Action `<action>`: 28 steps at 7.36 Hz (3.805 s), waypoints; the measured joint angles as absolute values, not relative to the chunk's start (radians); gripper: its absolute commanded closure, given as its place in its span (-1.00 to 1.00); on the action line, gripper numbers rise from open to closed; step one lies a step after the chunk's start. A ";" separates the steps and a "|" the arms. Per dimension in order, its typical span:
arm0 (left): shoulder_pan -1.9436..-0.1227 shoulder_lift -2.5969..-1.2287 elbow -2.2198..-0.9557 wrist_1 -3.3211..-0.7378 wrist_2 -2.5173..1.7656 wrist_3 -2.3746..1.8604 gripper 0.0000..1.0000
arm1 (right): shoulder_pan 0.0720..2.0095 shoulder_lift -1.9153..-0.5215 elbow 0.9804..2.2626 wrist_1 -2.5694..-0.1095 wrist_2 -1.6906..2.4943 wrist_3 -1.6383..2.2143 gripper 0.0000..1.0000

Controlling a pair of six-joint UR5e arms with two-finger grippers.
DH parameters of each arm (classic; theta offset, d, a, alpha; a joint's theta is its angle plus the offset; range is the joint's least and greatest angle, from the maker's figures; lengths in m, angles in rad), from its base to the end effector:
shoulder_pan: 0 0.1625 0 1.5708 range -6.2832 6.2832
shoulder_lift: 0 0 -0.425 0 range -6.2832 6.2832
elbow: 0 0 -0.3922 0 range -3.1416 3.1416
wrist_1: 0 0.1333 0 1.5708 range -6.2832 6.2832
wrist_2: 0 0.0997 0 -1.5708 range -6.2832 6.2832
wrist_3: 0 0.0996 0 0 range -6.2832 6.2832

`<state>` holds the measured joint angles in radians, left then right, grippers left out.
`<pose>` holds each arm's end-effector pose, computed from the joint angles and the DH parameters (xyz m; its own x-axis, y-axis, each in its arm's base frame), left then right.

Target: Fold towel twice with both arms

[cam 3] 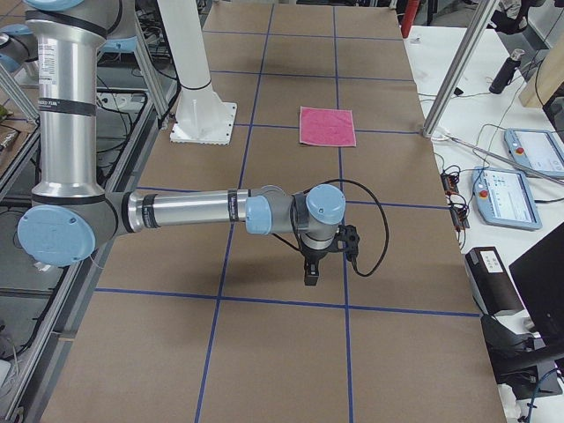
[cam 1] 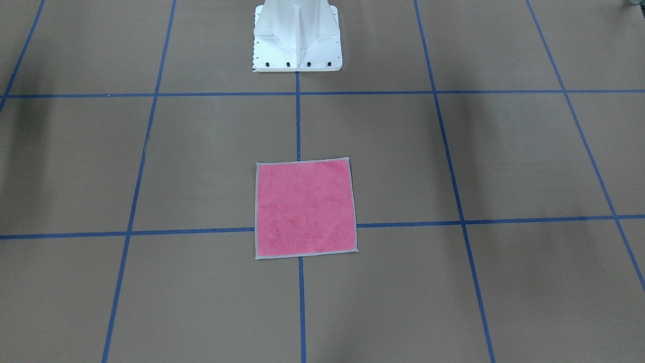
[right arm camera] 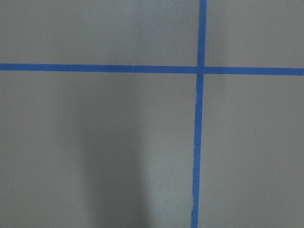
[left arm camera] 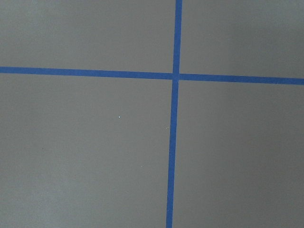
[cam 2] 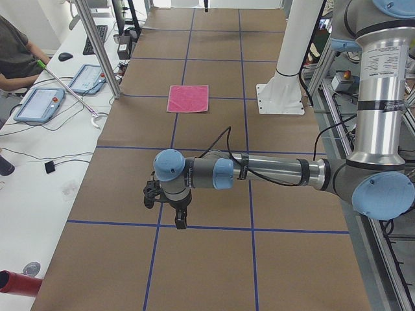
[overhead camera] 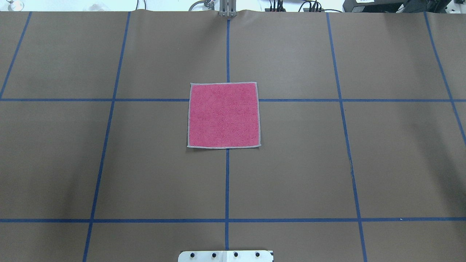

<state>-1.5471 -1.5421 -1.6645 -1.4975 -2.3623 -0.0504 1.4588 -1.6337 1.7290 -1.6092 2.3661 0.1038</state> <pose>-0.0511 -0.4796 0.6327 0.7030 -0.0396 -0.7101 0.0117 0.9990 -0.0441 0.0096 -0.4712 0.6133 0.6990 -0.0152 0.7150 0.0394 0.9991 -0.0173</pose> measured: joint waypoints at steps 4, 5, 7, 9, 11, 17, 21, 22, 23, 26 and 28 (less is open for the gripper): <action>-1.548 -1.543 -1.671 -1.500 -2.363 -0.052 -1.00 | 1.459 -1.634 1.733 -1.609 2.362 0.103 -1.00; -1.548 -1.542 -1.672 -1.501 -2.363 -0.053 -1.00 | 1.459 -1.634 1.734 -1.609 2.363 0.103 -1.00; -1.548 -1.531 -1.674 -1.505 -2.365 -0.055 -1.00 | 1.459 -1.634 1.736 -1.609 2.364 0.104 -1.00; -1.547 -1.526 -1.675 -1.507 -2.367 -0.057 -1.00 | 1.458 -1.633 1.734 -1.609 2.363 0.103 -1.00; -1.545 -1.526 -1.691 -1.507 -2.366 -0.087 -1.00 | 1.457 -1.635 1.739 -1.608 2.365 0.102 -1.00; -1.536 -1.532 -1.705 -1.526 -2.375 -0.200 -0.99 | 1.418 -1.631 1.769 -1.602 2.405 0.125 -0.99; -1.530 -1.537 -1.708 -1.586 -2.404 -0.233 -1.00 | 1.213 -1.611 1.797 -1.236 2.394 0.705 -0.99; -1.525 -1.538 -1.707 -1.588 -2.414 -0.235 -1.00 | 1.134 -1.585 1.800 -1.134 2.375 0.916 -0.99; -1.521 -1.538 -1.708 -1.589 -2.420 -0.238 -1.00 | 1.050 -1.546 1.811 -1.081 2.338 1.097 -0.98; -1.466 -1.540 -1.710 -1.684 -2.422 -0.371 -1.00 | 0.767 -1.408 1.848 -1.052 2.099 1.478 -0.97; -1.406 -1.542 -1.707 -1.785 -2.421 -0.508 -1.00 | 0.607 -1.306 1.839 -1.083 1.959 1.631 -0.98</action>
<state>-1.4061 -1.5418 -1.7070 -1.7846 -2.4206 -0.5083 0.6069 -1.3059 1.8392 -1.0832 1.9590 1.6309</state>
